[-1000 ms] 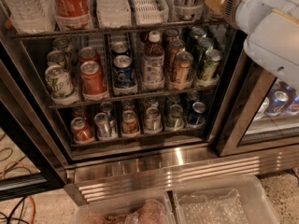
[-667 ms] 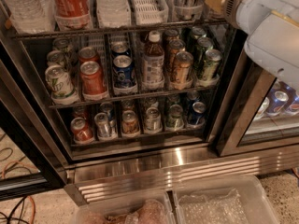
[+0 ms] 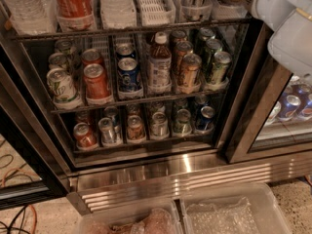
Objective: Pick blue plastic bottle from top shelf of fridge
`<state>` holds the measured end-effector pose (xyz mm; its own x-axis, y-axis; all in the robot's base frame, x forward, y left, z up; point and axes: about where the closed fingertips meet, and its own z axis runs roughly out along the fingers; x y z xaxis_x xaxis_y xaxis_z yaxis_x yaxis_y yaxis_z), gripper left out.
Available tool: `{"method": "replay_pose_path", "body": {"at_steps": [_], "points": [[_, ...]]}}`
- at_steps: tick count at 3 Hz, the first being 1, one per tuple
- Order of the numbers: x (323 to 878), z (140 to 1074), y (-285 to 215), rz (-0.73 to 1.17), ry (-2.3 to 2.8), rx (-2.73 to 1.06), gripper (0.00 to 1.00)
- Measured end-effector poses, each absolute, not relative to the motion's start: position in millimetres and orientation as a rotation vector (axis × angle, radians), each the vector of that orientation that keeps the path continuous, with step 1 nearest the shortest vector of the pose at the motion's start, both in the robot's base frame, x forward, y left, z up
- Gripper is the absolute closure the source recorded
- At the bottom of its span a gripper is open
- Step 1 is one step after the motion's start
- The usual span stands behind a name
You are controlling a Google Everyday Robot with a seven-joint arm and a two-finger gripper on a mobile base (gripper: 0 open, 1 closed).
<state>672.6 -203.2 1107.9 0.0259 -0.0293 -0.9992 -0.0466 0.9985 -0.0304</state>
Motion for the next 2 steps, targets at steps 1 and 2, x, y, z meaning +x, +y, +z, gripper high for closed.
{"method": "replay_pose_path", "body": {"at_steps": [1, 2], "points": [[642, 1108, -197, -0.003, 1.538, -0.156, 1.0], [598, 1077, -181, 0.034, 1.587, -0.256, 1.0]]}}
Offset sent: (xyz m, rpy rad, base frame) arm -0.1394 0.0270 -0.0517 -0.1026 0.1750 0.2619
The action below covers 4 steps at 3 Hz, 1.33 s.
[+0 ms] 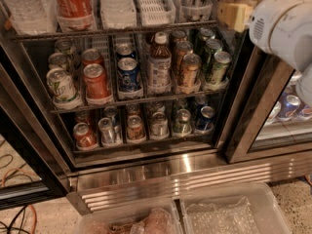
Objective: Pick blue plastic bottle from top shelf of fridge
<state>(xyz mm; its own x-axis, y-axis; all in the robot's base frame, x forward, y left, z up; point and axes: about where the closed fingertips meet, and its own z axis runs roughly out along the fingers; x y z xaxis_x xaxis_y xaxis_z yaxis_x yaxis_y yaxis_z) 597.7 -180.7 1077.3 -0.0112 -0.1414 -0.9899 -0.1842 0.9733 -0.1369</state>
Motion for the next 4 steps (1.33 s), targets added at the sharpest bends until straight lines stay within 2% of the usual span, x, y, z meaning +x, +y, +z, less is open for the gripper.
{"method": "replay_pose_path", "body": {"at_steps": [2, 4], "points": [[533, 1022, -162, 0.097, 1.667, -0.365, 1.0], [515, 1009, -162, 0.102, 1.686, -0.422, 1.0]]}}
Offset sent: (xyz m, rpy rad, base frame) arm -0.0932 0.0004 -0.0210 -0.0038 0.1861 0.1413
